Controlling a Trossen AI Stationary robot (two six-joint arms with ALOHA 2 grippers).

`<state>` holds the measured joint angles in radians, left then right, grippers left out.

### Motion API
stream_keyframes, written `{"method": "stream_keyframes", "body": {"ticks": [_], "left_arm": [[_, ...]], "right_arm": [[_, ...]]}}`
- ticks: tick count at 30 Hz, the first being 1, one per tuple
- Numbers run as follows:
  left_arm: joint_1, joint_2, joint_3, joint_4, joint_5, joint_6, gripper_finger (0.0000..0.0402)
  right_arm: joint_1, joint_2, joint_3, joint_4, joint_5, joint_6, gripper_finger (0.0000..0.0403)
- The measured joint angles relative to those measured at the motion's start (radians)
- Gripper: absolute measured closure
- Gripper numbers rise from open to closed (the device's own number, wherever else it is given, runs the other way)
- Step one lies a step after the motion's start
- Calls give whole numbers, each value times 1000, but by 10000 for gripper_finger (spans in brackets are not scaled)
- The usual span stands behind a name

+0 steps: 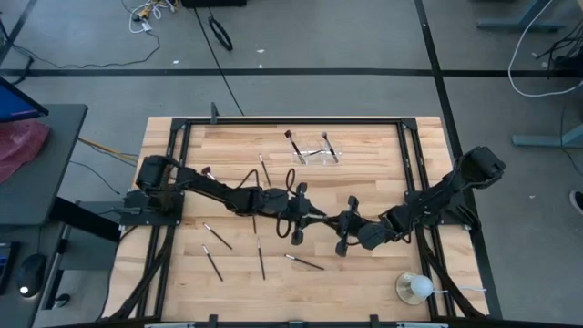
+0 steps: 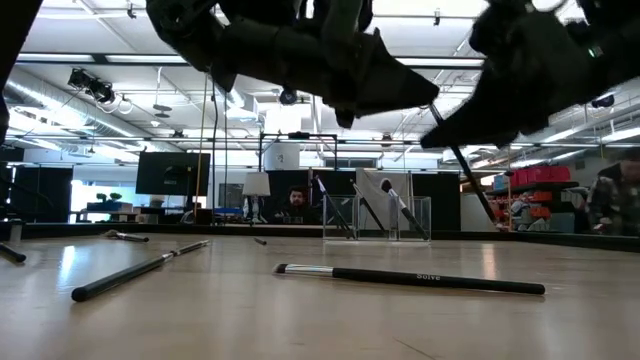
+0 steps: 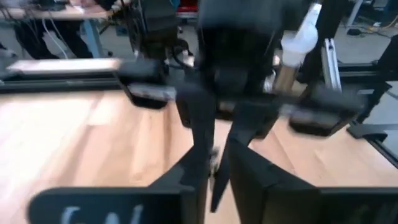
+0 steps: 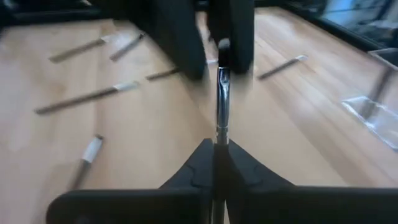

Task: Put items in baskets/containers
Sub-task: Put the black eyeshadow brush into the transparent organizer

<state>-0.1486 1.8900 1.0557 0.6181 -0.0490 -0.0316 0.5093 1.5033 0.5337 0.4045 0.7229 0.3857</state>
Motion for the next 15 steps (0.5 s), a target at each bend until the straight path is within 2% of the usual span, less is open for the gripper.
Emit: {"method": "stream_keyframes", "body": {"ticks": [4, 8, 10, 12, 15], "left_arm": [[7, -111, 2, -130, -26, 50, 285], [12, -197, 2, -311, -61, 69, 257], [12, -209, -1, -366, -79, 70, 252], [11, -207, -30, -354, -87, 63, 252], [10, -195, -123, -263, -89, 20, 259]], "right_arm": [[-19, -20, -52, 73, 103, -25, 393], [-106, -94, -80, 145, 157, -112, 392], [-172, -139, -81, 163, 154, -193, 392], [-251, -172, -81, 210, 123, -288, 392], [-391, -208, -80, 296, 30, -397, 392]]}}
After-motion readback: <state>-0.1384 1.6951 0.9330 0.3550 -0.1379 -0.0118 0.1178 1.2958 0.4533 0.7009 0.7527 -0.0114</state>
